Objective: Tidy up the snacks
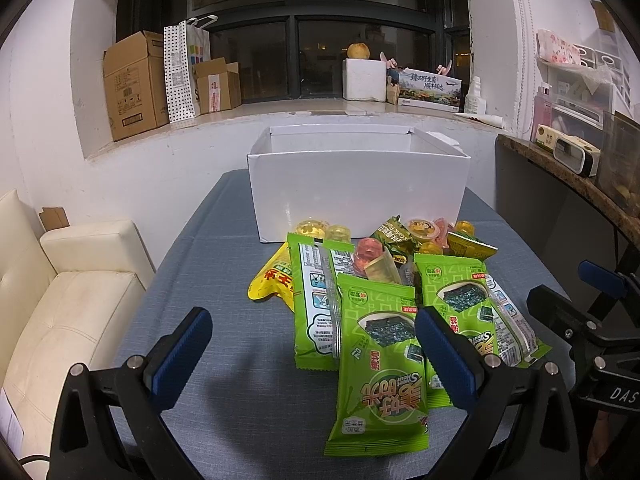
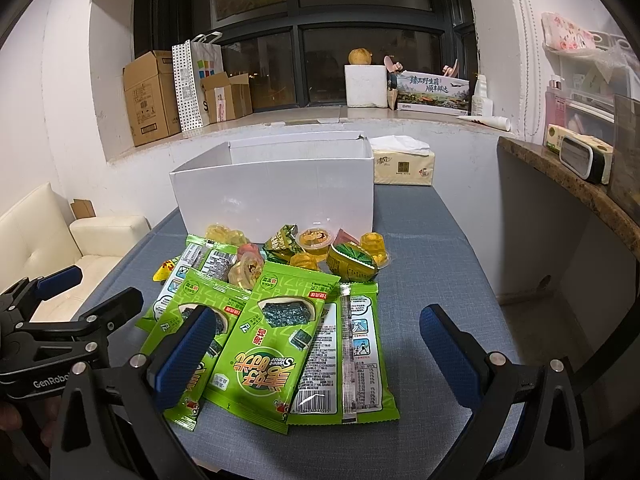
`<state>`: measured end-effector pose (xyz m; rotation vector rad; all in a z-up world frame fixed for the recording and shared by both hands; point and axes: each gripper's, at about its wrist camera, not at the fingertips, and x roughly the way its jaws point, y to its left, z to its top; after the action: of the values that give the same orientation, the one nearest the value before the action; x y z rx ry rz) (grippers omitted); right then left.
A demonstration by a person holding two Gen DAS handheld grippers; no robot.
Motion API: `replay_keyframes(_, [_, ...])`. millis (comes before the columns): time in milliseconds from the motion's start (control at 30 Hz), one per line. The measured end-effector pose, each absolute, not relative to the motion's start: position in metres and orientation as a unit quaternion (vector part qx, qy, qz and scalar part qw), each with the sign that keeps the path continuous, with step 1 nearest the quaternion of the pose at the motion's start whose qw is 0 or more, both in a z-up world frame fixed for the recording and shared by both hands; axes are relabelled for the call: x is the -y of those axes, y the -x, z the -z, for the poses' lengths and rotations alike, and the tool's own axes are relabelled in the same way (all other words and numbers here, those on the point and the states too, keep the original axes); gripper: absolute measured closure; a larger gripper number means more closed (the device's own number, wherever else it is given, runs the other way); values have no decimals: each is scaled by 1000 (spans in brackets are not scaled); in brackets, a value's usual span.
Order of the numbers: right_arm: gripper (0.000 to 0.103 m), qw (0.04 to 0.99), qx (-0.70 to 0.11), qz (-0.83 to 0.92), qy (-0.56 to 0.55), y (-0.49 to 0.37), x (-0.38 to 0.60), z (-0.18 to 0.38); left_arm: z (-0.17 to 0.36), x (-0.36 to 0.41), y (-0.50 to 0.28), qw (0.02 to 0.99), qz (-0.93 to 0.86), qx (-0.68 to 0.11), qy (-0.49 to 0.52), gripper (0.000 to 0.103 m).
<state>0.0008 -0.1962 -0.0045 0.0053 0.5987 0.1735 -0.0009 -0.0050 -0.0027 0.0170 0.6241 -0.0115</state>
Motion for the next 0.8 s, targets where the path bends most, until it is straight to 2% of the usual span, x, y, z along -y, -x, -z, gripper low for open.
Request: replay_keyframes(800, [0, 950, -300, -88, 3, -2, 193, 8, 5, 4, 1, 952, 5, -307, -8, 0])
